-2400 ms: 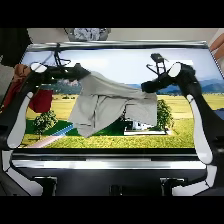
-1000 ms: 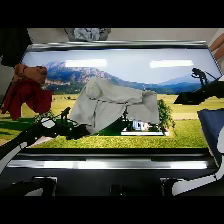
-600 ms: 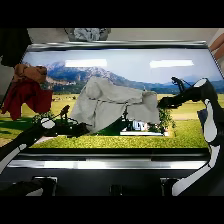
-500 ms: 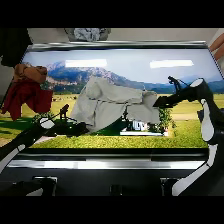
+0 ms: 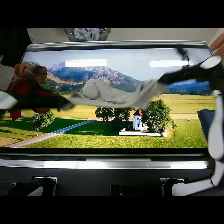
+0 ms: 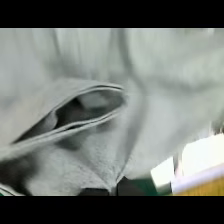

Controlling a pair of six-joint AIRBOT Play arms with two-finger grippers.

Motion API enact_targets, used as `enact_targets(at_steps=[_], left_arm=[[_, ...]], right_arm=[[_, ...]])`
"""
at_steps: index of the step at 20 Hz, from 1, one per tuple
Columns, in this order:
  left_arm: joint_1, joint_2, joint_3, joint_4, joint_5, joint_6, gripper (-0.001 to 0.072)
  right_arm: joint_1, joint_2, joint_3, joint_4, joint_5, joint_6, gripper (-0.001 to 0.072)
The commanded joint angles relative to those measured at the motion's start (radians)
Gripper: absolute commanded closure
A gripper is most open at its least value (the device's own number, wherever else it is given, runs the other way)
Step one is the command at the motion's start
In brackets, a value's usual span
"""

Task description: Fold the shirts.

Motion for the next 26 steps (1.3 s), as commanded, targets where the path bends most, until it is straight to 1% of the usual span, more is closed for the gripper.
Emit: enact_targets(at_steps=[1,2,3,4,6,7,9,12,14,17,19,21,23,24,26], left_arm=[[0.113,0.079,0.538,0.134,-0.092,-0.009,0.0673],[0.138,0.081,0.698,0.134,-0.092,-0.014,0.0673],[0.15,0.081,0.815,0.133,-0.093,-0.039,0.0673],[0.15,0.085,0.889,0.123,-0.093,-0.069,0.0673],[0.141,0.122,0.897,0.03,-0.093,-0.072,0.0673],[0.139,0.14,0.872,-0.019,-0.093,-0.071,0.0673],[0.139,0.161,0.822,-0.034,-0.093,-0.066,0.0673],[0.139,0.158,0.78,-0.033,-0.101,-0.065,0.0673],[0.139,0.148,0.734,-0.033,-0.121,-0.064,0.0673],[0.139,0.101,0.636,-0.033,-0.156,-0.061,0.0672],[0.139,0.04,0.548,-0.033,-0.153,-0.017,0.0672],[0.139,-0.042,0.466,-0.033,-0.144,0.023,0.0672],[0.139,-0.153,0.393,-0.033,-0.09,0.061,0.0672],[0.139,-0.223,0.372,-0.033,-0.039,0.076,0.0672],[0.139,-0.366,0.37,-0.034,0.062,0.075,0.0672]], right_arm=[[-0.047,0.387,0.098,-0.012,-0.241,-0.029,0.067],[-0.056,0.51,0.099,-0.063,-0.326,-0.028,0.0671],[-0.056,0.63,0.099,-0.139,-0.395,-0.024,0.0671],[-0.053,0.727,0.099,-0.189,-0.434,-0.011,0.0671],[-0.055,0.861,0.099,-0.241,-0.459,0.056,0.0671],[-0.055,0.899,0.099,-0.245,-0.469,0.068,0.0671],[-0.055,0.943,0.099,-0.28,-0.51,0.066,0.0671],[-0.055,0.94,0.099,-0.323,-0.535,0.066,0.0671],[-0.055,0.907,0.099,-0.328,-0.507,0.066,0.0671],[-0.055,0.806,0.099,-0.352,-0.407,0.06,0.0671],[-0.055,0.684,0.099,-0.38,-0.306,0.02,0.067],[-0.055,0.524,0.099,-0.394,-0.241,-0.009,0.067],[-0.054,0.341,0.099,-0.381,-0.257,-0.013,0.067],[-0.054,0.252,0.099,-0.356,-0.291,-0.003,0.0669],[-0.054,0.08,0.099,-0.274,-0.351,0.095,0.0669]])
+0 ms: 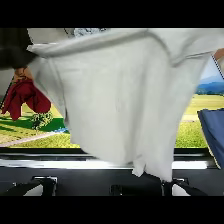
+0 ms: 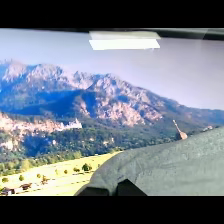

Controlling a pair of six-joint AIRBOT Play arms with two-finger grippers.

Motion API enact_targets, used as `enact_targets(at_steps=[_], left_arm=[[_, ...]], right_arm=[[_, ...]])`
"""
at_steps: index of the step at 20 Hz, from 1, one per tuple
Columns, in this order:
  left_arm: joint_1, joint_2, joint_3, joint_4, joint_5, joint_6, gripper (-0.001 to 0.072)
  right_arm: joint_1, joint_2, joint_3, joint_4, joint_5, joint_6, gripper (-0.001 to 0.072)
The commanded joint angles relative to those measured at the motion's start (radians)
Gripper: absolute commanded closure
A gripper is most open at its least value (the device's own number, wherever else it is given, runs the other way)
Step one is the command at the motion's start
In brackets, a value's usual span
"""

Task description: Fold the shirts.

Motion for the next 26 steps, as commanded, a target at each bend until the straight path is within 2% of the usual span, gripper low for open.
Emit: enact_targets(at_steps=[1,3,5,10,11,12,13,14,16,18,19,21,23,24,26], left_arm=[[0.001,-0.224,-0.047,0.006,0.157,0.031,0.0671],[0.001,-0.333,-0.047,-0.016,0.203,0.031,0.0671],[0.0,-0.418,-0.047,-0.035,0.208,0.031,0.0671],[0.0,-0.507,-0.047,-0.116,0.185,0.031,0.0666],[0.004,-0.506,-0.039,-0.116,0.162,0.031,0.0552],[0.016,-0.505,-0.017,-0.116,0.114,0.031,0.0282],[0.042,-0.505,0.023,-0.113,0.021,0.031,0.0061],[0.076,-0.505,0.063,-0.09,-0.092,0.031,0.0065],[0.156,-0.5,0.096,0.023,-0.339,0.011,0.0072],[0.23,-0.486,0.034,0.11,-0.496,-0.026,0.0101],[0.261,-0.457,-0.053,0.11,-0.499,-0.026,0.013],[0.295,-0.376,-0.28,0.11,-0.419,-0.02,0.0131],[0.307,-0.309,-0.486,0.109,-0.317,0.022,0.0142],[0.305,-0.292,-0.555,0.097,-0.276,0.047,0.0207],[0.302,-0.29,-0.639,0.038,-0.216,0.074,0.0208]], right_arm=[[0.0,-0.306,0.001,0.125,-0.06,0.136,0.0669],[0.0,-0.435,0.001,0.246,-0.056,0.198,0.0668],[0.008,-0.534,0.001,0.344,-0.041,0.199,0.0668],[0.092,-0.649,0.001,0.327,-0.027,0.198,0.0667],[0.099,-0.646,0.002,0.327,-0.03,0.198,0.0621],[0.098,-0.633,0.002,0.327,-0.024,0.198,0.0404],[0.08,-0.607,0.006,0.323,0.01,0.181,0.0113],[0.05,-0.571,0.007,0.299,0.063,0.137,0.0055],[-0.03,-0.504,0.006,0.18,0.234,0.123,0.006],[-0.106,-0.474,0.006,0.053,0.496,0.123,0.009],[-0.138,-0.474,0.002,-0.004,0.622,0.119,0.0093],[-0.172,-0.473,-0.035,-0.069,0.777,0.085,0.0101],[-0.181,-0.467,-0.09,-0.07,0.814,0.082,0.0101],[-0.181,-0.467,-0.106,-0.054,0.809,0.082,0.0101],[-0.181,-0.467,-0.116,-0.037,0.806,0.082,0.0101]])
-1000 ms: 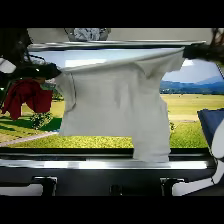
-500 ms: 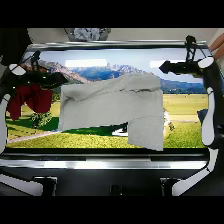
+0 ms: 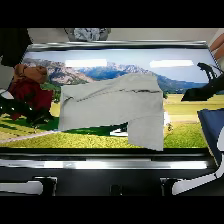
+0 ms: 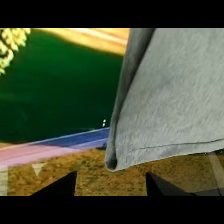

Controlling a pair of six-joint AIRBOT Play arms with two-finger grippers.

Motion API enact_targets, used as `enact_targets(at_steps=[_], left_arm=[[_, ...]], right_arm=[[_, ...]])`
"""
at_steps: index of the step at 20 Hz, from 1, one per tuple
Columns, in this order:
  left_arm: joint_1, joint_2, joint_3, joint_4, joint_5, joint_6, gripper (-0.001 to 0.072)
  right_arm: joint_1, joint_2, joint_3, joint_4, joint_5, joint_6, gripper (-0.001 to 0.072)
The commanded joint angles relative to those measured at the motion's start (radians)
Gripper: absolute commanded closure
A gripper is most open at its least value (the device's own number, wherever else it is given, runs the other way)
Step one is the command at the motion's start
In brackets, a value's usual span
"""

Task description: Fold the shirts.

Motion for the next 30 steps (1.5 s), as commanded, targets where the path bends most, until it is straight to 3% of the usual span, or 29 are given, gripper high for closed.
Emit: enact_targets(at_steps=[1,5,8,9,11,12,15,20,23,24,25,26,30], left_arm=[[0.011,0.037,-0.195,-0.067,0.117,0.054,0.0207],[-0.033,0.033,-0.219,-0.111,0.206,0.056,0.0212],[-0.059,0.033,-0.219,-0.111,0.243,0.054,0.0289],[-0.059,0.033,-0.219,-0.111,0.26,0.036,0.0417],[-0.059,0.033,-0.219,-0.111,0.275,0.029,0.0508],[-0.059,0.033,-0.219,-0.111,0.268,0.029,0.0649],[-0.059,0.034,-0.218,-0.111,0.235,0.034,0.0671],[-0.059,0.05,-0.217,-0.111,0.228,0.06,0.0672],[-0.058,0.071,-0.217,-0.111,0.226,0.075,0.0672],[-0.058,0.076,-0.217,-0.111,0.226,0.077,0.0672],[-0.058,0.077,-0.217,-0.111,0.225,0.083,0.0671],[-0.058,0.077,-0.217,-0.111,0.225,0.082,0.0672],[-0.057,0.155,-0.089,-0.111,0.191,0.103,0.0674]], right_arm=[[-0.015,0.006,-0.031,-0.015,0.089,-0.01,0.0101],[-0.015,0.006,-0.032,-0.028,0.09,-0.016,0.0101],[-0.015,0.006,-0.079,-0.034,0.084,-0.022,0.0097],[-0.012,0.006,-0.116,-0.033,0.079,-0.022,0.0097],[0.014,0.006,-0.21,-0.011,0.029,-0.041,0.0097],[0.038,0.006,-0.258,0.011,-0.021,-0.049,0.0098],[0.108,-0.005,-0.359,0.066,-0.169,-0.05,0.012],[0.156,-0.077,-0.397,0.173,-0.232,-0.049,0.018],[0.159,-0.075,-0.397,0.181,-0.304,-0.048,0.0242],[0.159,-0.075,-0.397,0.181,-0.309,-0.047,0.0321],[0.159,-0.075,-0.397,0.181,-0.306,-0.048,0.0433],[0.159,-0.074,-0.397,0.185,-0.298,-0.047,0.0674],[0.158,0.053,-0.343,0.193,-0.298,-0.156,0.067]])
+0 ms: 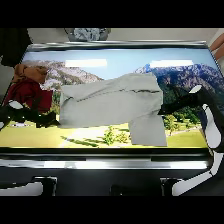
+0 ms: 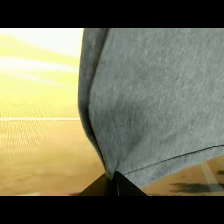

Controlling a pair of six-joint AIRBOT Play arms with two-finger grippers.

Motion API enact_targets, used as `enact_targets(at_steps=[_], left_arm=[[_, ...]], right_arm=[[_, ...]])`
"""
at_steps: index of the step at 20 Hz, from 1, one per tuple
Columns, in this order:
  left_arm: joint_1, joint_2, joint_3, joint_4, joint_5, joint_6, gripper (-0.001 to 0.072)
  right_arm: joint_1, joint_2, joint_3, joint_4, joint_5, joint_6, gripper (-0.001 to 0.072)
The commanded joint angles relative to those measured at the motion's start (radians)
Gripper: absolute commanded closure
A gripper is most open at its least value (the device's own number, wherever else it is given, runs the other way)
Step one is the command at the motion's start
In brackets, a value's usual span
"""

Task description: Fold the shirts.

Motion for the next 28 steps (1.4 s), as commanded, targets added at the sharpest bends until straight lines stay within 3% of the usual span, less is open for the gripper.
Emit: enact_targets(at_steps=[1,4,7,8,11,14,18,22,25,28], left_arm=[[0.0,0.115,0.164,-0.001,-0.018,0.014,0.0674],[0.0,0.311,0.529,0.005,-0.003,-0.017,0.0674],[0.0,0.474,0.929,0.12,0.08,-0.071,0.0673],[0.0,0.515,1.013,0.158,0.094,-0.109,0.0673],[0.0,0.648,1.051,0.167,0.102,-0.175,0.0674],[0.0,0.715,1.016,0.187,0.088,-0.174,0.0673],[0.0,0.705,1.016,0.187,0.053,-0.174,0.0673],[0.0,0.639,1.002,0.187,-0.064,-0.153,0.0673],[-0.001,0.534,0.868,0.183,-0.143,-0.132,0.0673],[-0.011,0.382,0.634,0.184,-0.105,-0.045,0.0673]], right_arm=[[0.0,0.146,0.082,0.018,-0.015,-0.111,0.067],[0.0,0.415,0.301,-0.016,-0.148,-0.14,0.067],[0.0,0.73,0.489,-0.154,-0.412,-0.14,0.067],[0.0,0.818,0.514,-0.206,-0.438,-0.134,0.067],[0.0,1.006,0.52,-0.279,-0.38,-0.068,0.067],[0.0,1.089,0.521,-0.314,-0.383,-0.099,0.067],[0.0,1.112,0.522,-0.358,-0.333,-0.094,0.067],[0.0,1.049,0.522,-0.357,-0.251,-0.094,0.067],[0.0,0.887,0.517,-0.348,-0.046,-0.095,0.0671],[0.001,0.613,0.497,-0.246,0.134,-0.085,0.0671]])
